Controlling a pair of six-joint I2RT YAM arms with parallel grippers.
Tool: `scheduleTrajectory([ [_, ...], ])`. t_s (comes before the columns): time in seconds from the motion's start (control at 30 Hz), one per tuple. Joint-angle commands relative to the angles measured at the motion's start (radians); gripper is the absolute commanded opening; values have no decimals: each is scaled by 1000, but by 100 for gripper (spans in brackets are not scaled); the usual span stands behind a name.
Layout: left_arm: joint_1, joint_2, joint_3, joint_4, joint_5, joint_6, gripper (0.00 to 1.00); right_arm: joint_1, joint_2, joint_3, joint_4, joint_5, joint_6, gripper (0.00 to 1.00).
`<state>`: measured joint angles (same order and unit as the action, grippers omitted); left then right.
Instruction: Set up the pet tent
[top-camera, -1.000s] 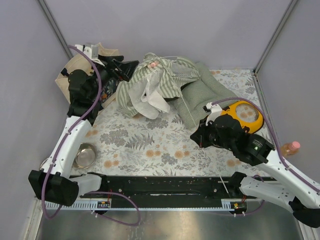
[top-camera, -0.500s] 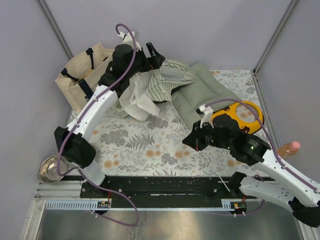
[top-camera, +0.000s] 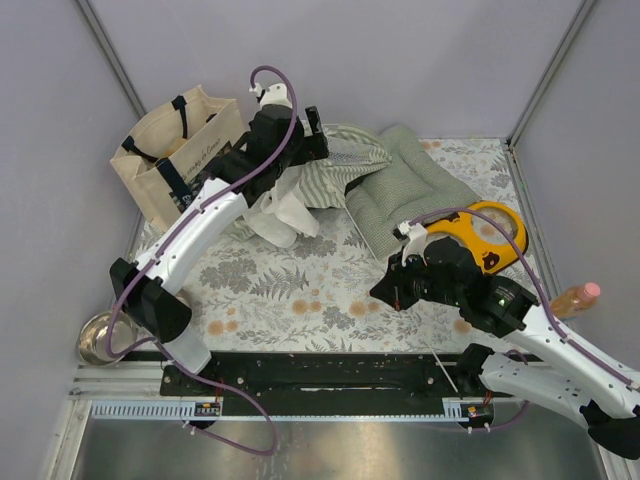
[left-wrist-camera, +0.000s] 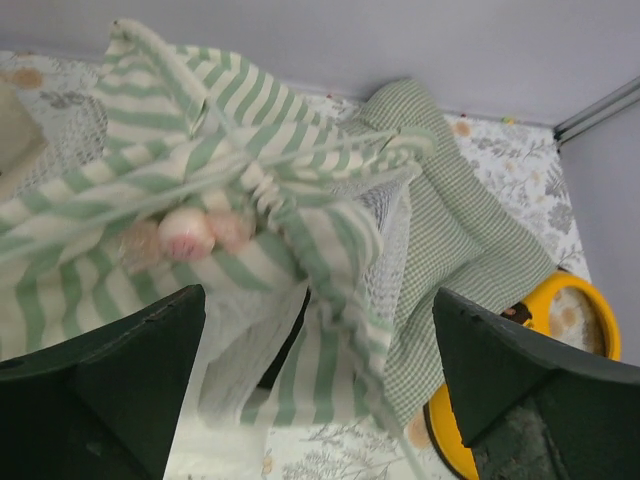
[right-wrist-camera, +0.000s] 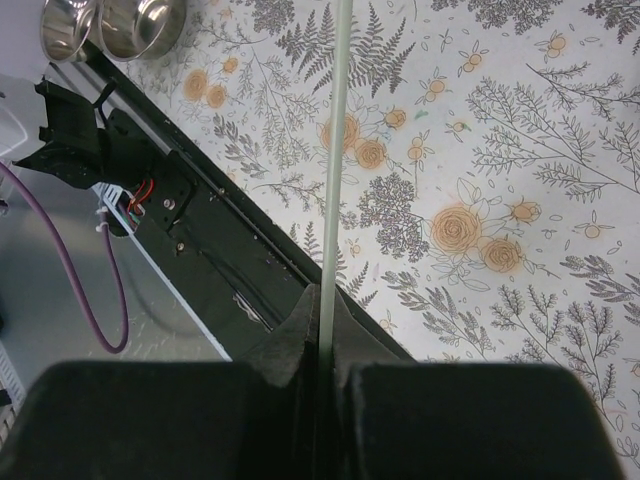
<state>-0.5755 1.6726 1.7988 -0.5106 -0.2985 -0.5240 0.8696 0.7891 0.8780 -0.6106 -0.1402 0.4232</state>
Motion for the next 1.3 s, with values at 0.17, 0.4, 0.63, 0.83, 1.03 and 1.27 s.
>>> scheduleTrajectory([
  [0.17,-14,-45,-70,78,-2,21,75,3,4,-14,18,-13,-37,0],
  [0.4,-12,12,49,72,64,19,2,3,-16,-19,5,-12,-44,0],
  [0.63,-14,10,141,116,189,42,0,3,-31,93,-60,-3,-40,60],
  [0.83,-12,50,178,152,232,90,0,3,-67,193,-119,59,-49,100],
  [1.03,-14,111,142,271,279,93,0,3,-83,178,-170,103,-20,100],
  [1.27,-14,162,48,400,214,165,0,3,-120,116,-141,136,28,100],
])
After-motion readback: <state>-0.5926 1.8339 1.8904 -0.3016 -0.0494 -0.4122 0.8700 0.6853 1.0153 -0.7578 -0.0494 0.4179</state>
